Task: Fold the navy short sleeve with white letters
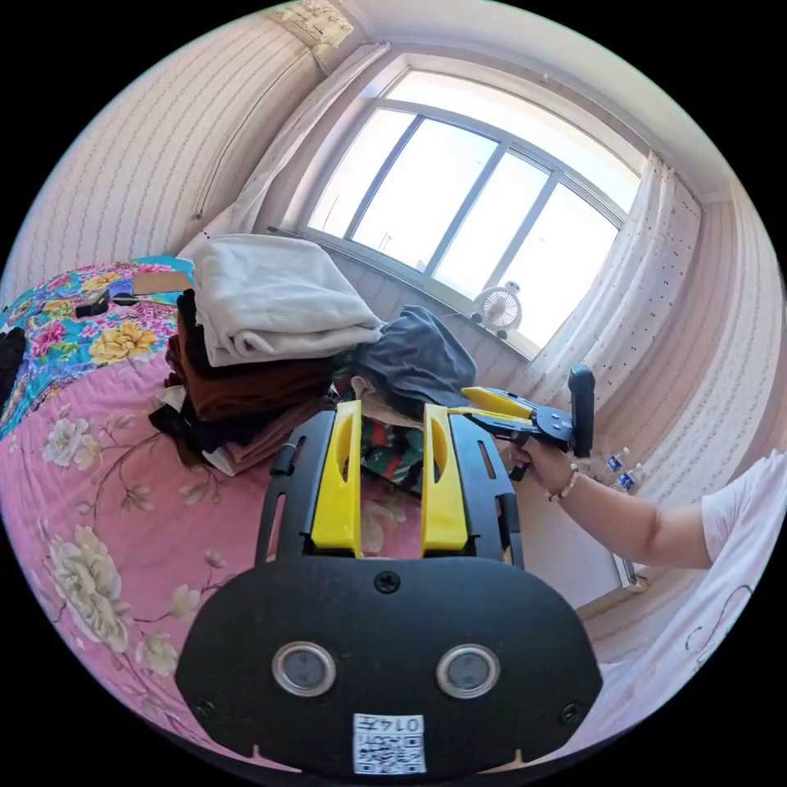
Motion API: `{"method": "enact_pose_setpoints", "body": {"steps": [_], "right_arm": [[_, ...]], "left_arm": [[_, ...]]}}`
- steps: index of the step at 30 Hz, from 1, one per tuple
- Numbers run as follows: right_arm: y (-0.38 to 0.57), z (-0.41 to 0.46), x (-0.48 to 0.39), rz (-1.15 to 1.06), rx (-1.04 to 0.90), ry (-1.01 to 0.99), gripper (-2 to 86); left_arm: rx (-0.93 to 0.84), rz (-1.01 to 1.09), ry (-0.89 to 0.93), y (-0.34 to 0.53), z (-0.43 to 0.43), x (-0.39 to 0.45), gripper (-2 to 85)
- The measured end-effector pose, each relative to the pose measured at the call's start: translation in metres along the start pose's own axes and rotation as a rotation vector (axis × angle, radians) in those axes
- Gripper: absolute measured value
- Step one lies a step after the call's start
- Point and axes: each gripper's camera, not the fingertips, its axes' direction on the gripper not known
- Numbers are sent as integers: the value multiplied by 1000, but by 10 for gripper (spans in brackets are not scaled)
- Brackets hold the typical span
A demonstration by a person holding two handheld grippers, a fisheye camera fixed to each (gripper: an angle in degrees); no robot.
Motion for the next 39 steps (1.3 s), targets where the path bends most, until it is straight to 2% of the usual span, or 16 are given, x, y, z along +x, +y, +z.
{"method": "enact_pose_setpoints", "body": {"steps": [4,8,10,12,14,16,18,24,26,28,30,34,35,39], "right_arm": [[22,1,15,94,-16,-54,152],[36,2,40,129,-26,-176,44],[41,-2,48,134,-16,-213,21],[48,-7,57,143,4,-254,12],[58,-18,68,167,53,-295,5],[64,-28,76,188,89,-326,2],[69,-43,84,210,146,-359,1],[82,-120,87,205,433,-493,-1],[83,-147,78,167,557,-690,-2],[79,-158,66,108,597,-856,-1],[72,-160,47,32,577,-971,-1],[50,-109,-23,-95,347,-1190,-2],[45,-83,-50,-101,250,-1311,-2],[38,-30,-124,-51,77,-1576,-2]], "left_arm": [[-87,-53,15,-17,63,22,112],[-223,-126,32,-19,106,26,115],[-239,-122,37,-20,113,33,109],[-230,-92,53,-22,114,42,92],[-244,-91,88,-23,113,50,6],[-266,-123,138,-22,107,51,-4],[-247,-113,177,-20,91,55,-7],[15,17,348,-13,-24,93,-10],[129,92,418,4,-91,108,-10],[204,111,431,27,-146,112,-10],[248,100,373,57,-199,109,-10],[236,-72,78,143,-313,77,-10],[230,-139,-37,168,-343,66,-10],[281,-252,-286,209,-436,48,-10]]}}
